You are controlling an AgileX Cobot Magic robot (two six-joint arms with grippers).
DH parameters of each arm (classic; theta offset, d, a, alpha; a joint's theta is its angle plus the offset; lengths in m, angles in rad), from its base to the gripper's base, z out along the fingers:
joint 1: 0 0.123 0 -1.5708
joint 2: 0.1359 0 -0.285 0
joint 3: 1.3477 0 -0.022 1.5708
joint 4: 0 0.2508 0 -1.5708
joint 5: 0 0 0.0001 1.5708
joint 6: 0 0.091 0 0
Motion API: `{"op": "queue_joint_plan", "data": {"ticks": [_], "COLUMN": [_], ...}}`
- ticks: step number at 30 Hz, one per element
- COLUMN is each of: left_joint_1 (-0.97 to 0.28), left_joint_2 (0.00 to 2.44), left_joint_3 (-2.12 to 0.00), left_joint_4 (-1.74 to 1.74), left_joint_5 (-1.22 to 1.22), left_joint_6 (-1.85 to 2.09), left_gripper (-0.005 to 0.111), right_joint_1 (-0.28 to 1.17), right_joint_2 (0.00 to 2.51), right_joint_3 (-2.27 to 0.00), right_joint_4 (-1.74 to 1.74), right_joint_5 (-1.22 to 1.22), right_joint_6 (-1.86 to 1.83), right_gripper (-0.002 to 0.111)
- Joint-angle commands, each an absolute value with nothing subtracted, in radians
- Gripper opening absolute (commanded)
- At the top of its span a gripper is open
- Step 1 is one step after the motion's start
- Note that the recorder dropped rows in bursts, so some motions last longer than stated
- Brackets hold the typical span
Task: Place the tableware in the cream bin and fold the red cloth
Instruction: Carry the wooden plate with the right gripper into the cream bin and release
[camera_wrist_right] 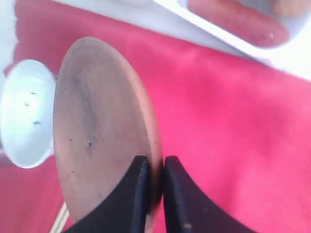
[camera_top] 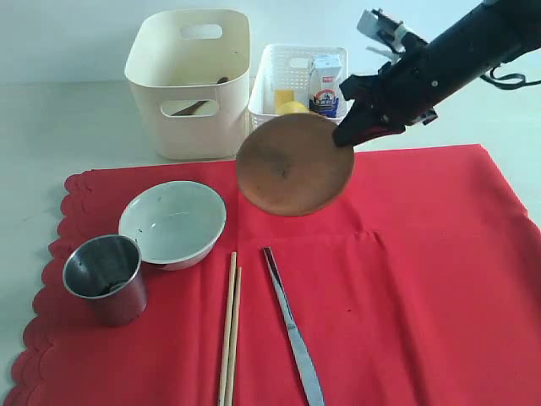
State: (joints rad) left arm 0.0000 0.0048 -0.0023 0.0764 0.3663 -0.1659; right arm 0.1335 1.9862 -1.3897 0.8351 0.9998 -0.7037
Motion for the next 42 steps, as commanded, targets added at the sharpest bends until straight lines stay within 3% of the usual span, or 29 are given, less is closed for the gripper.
{"op": "queue_joint_plan", "data": {"ticks": [1, 13, 20, 42], "left_joint_1": [0.001, 0.001, 0.001, 0.001], "left_joint_2": [0.000, 0.000, 0.000, 0.000], "left_joint_3": [0.000, 0.000, 0.000, 0.000], "left_joint_4": [0.079, 0.079, 0.079, 0.079], "left_joint_5": [0.357, 0.357, 0.357, 0.357], "left_joint_6": [-0.164, -0.164, -0.164, -0.164], "left_gripper": [0.000, 0.000, 0.000, 0.000], "right_joint_1": [0.133, 0.170, 0.251, 0.347], "right_joint_2": [1.890, 1.770, 1.784, 2.137], "right_joint_3": [-1.393, -1.497, -1.588, -1.905], "right_joint_4": [0.878, 0.940, 0.919, 0.906], "right_joint_5": [1.022, 0.921, 0.703, 0.506], "right_joint_6": [-0.724, -0.697, -0.686, -0.858], "right_gripper": [0.000, 0.000, 0.000, 0.000]}}
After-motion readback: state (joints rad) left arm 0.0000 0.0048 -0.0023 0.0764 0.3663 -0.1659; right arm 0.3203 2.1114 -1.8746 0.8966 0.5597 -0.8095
